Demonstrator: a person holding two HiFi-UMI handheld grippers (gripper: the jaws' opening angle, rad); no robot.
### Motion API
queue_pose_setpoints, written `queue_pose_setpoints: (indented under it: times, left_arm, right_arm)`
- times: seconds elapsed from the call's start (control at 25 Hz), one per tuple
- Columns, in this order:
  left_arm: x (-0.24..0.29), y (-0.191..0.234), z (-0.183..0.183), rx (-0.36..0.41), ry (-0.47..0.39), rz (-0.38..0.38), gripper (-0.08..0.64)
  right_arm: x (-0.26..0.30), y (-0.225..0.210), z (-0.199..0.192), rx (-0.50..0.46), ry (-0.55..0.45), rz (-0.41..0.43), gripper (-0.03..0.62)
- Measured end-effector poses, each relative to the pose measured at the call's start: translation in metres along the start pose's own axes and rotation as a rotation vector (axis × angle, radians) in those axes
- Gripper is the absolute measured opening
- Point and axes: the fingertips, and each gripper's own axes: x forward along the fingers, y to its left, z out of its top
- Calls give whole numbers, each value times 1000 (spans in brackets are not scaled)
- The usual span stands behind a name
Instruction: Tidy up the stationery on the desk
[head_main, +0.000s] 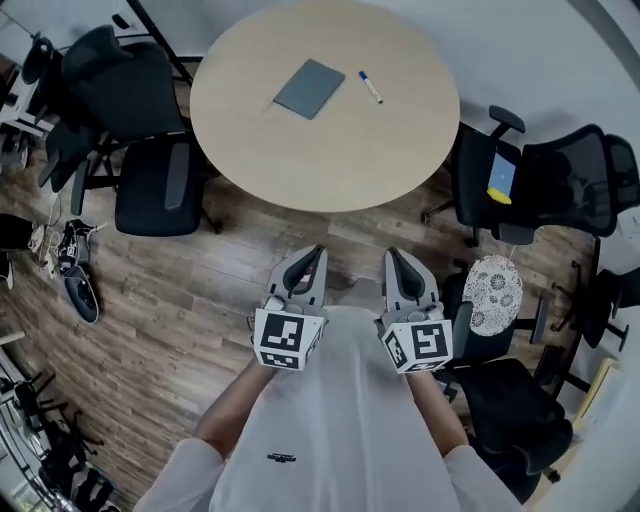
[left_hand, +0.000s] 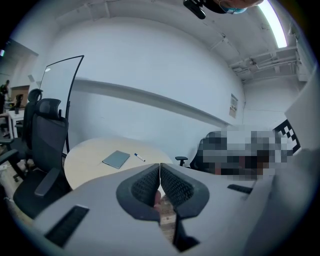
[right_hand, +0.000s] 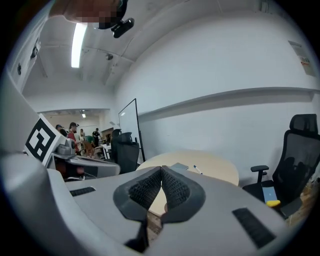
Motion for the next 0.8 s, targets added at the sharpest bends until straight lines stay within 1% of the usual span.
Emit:
queue_pose_setpoints:
  times: [0.12,0.24,0.4,0.68,0.8]
  left_arm:
    - [24,12,9,13,9,-12,20]
    - [43,15,16,15,9,-21,20]
    - [72,18,22,20,24,-13,20]
    - [147,22,44,-7,39,21,20]
    - [180,28,51,-15,53,47,20]
  right_arm:
    - [24,-6,12,-19,-12,-3,32]
    - [45,-14,14,-23,-8,10,32]
    - [69,-35,20,-28,-14,33,32]
    - [121,-94,26,-25,18,63,32]
    - [144,-121,31,-20,29,79,32]
